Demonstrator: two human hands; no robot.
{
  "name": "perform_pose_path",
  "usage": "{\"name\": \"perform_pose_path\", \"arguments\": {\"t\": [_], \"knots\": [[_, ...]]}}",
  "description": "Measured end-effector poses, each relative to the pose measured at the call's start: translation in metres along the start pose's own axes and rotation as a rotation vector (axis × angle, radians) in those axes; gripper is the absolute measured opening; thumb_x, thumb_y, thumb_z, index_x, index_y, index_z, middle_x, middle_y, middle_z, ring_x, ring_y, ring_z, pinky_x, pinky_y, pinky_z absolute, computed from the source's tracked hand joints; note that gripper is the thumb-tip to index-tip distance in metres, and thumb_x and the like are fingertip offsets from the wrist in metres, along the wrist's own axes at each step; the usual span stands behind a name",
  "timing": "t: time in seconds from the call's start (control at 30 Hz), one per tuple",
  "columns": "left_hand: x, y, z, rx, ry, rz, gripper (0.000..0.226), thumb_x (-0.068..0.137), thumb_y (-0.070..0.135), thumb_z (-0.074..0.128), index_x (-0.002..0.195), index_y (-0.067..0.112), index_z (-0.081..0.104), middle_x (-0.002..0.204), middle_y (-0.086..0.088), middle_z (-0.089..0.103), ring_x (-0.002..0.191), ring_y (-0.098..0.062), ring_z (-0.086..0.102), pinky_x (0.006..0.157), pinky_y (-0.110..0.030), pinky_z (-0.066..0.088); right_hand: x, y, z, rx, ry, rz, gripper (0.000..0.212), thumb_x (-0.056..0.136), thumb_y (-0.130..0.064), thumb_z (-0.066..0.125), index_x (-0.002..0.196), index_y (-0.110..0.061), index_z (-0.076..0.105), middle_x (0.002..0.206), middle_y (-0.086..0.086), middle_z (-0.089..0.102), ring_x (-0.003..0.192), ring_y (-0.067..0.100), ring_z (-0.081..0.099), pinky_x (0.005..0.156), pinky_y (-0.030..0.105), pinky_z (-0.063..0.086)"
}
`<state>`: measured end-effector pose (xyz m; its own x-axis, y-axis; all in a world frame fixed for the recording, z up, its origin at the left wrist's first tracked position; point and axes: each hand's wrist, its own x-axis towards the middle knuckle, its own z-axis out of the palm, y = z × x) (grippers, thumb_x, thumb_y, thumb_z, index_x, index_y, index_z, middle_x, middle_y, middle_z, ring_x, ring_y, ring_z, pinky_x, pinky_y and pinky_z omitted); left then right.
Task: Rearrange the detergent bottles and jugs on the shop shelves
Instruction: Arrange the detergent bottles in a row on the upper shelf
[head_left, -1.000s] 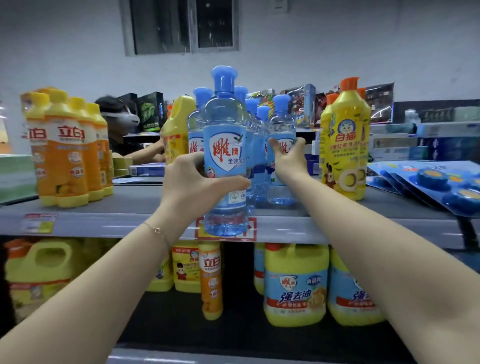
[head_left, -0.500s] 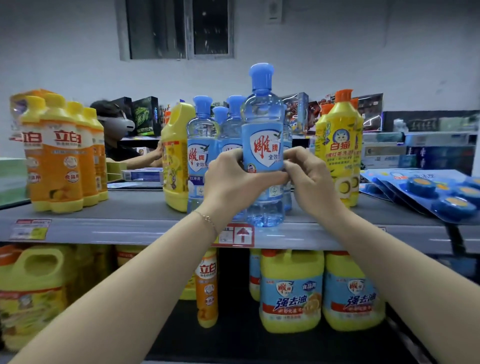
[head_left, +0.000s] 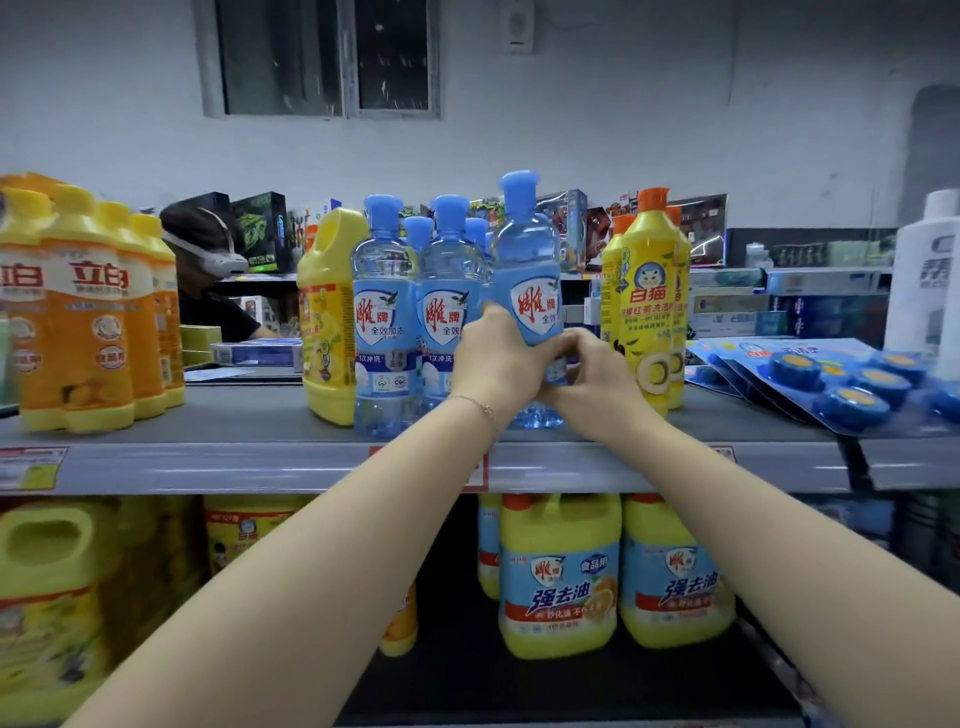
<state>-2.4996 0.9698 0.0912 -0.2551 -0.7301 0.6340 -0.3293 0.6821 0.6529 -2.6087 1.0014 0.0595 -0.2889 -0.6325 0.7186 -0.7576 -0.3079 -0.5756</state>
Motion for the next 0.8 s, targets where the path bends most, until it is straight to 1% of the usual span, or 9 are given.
{"name": "perform_pose_path", "arguments": {"t": [0.1, 0.17, 0.23, 0.33, 0.43, 0.53, 0.6, 0.67, 0.8], "knots": [[-0.007, -0.005, -0.001, 0.146, -0.042, 0.069, 0.05, 0.085, 0.032, 0.069, 0.116, 0.001, 0.045, 0.105, -0.013, 0.062, 0.09, -0.027, 0.063, 0.067, -0.029, 0.047, 0.0, 0.006, 0.011, -0.052, -0.005, 0.005, 0.031, 0.075, -0.01, 0.073, 0.101, -0.006, 0.057, 0.09, -0.003, 0.062, 0.081, 0.015, 0.058, 0.067, 0.022, 0.046], [-0.012, -0.007, -0.002, 0.254, -0.045, 0.146, 0.036, 0.088, 0.02, 0.064, 0.109, 0.001, 0.043, 0.102, -0.015, 0.059, 0.093, -0.031, 0.062, 0.067, -0.029, 0.044, 0.001, 0.008, 0.014, -0.064, 0.006, 0.016, 0.024, 0.079, -0.009, 0.066, 0.102, -0.007, 0.057, 0.089, -0.001, 0.062, 0.082, 0.019, 0.059, 0.068, 0.027, 0.047], [-0.016, -0.007, -0.004, 0.32, -0.047, 0.205, 0.025, 0.089, 0.014, 0.06, 0.097, 0.007, 0.037, 0.09, -0.01, 0.051, 0.084, -0.028, 0.055, 0.064, -0.028, 0.037, 0.001, 0.008, 0.015, -0.086, 0.017, 0.03, 0.026, 0.081, -0.012, 0.065, 0.106, -0.006, 0.058, 0.094, 0.003, 0.064, 0.085, 0.021, 0.06, 0.073, 0.032, 0.049], [-0.017, -0.01, -0.01, 0.319, -0.03, 0.231, 0.023, 0.088, 0.012, 0.057, 0.091, 0.009, 0.034, 0.086, -0.007, 0.047, 0.077, -0.024, 0.045, 0.064, -0.029, 0.034, 0.0, 0.006, 0.014, -0.105, 0.002, 0.035, 0.032, 0.08, -0.019, 0.069, 0.107, -0.008, 0.057, 0.093, 0.0, 0.061, 0.082, 0.018, 0.057, 0.07, 0.028, 0.042], [-0.018, -0.015, -0.015, 0.334, -0.004, 0.291, 0.018, 0.088, 0.014, 0.056, 0.101, 0.006, 0.046, 0.092, -0.008, 0.054, 0.081, -0.023, 0.047, 0.068, -0.03, 0.037, 0.0, 0.002, 0.012, -0.121, -0.108, 0.091, 0.043, 0.082, -0.026, 0.069, 0.118, -0.01, 0.051, 0.102, 0.001, 0.061, 0.088, 0.018, 0.057, 0.075, 0.031, 0.046], [-0.024, -0.018, -0.018, 0.294, 0.007, 0.367, 0.019, 0.088, 0.016, 0.057, 0.103, 0.004, 0.052, 0.095, -0.011, 0.062, 0.085, -0.026, 0.055, 0.075, -0.034, 0.047, -0.004, -0.006, 0.013, -0.409, -0.111, 0.113, 0.048, 0.086, -0.034, 0.061, 0.122, -0.009, 0.041, 0.113, 0.009, 0.055, 0.092, 0.028, 0.056, 0.072, 0.036, 0.046], [-0.026, -0.022, -0.024, 0.257, 0.055, 0.402, 0.018, 0.088, 0.019, 0.057, 0.1, 0.005, 0.055, 0.09, -0.009, 0.063, 0.082, -0.025, 0.056, 0.076, -0.035, 0.048, -0.011, -0.016, 0.012, -0.579, 0.102, -0.032, 0.047, 0.086, -0.036, 0.06, 0.117, -0.006, 0.041, 0.111, 0.012, 0.052, 0.093, 0.032, 0.055, 0.065, 0.035, 0.042], [-0.027, -0.03, -0.035, 0.22, 0.115, 0.431, 0.017, 0.088, 0.023, 0.058, 0.096, 0.007, 0.057, 0.083, -0.006, 0.062, 0.077, -0.024, 0.057, 0.073, -0.037, 0.049, -0.019, -0.029, 0.014, -0.551, 0.236, -0.251, 0.033, 0.085, -0.03, 0.059, 0.105, -0.006, 0.047, 0.099, 0.01, 0.055, 0.085, 0.029, 0.055, 0.06, 0.032, 0.039], [-0.029, -0.05, -0.069, 0.273, 0.219, 0.446, 0.017, 0.086, 0.03, 0.057, 0.092, 0.014, 0.058, 0.082, 0.001, 0.061, 0.074, -0.024, 0.058, 0.065, -0.034, 0.049, -0.034, -0.063, 0.034, -0.47, 0.088, -0.471, 0.024, 0.077, -0.024, 0.059, 0.093, -0.007, 0.054, 0.087, 0.007, 0.056, 0.072, 0.028, 0.055, 0.056, 0.029, 0.038]]}}
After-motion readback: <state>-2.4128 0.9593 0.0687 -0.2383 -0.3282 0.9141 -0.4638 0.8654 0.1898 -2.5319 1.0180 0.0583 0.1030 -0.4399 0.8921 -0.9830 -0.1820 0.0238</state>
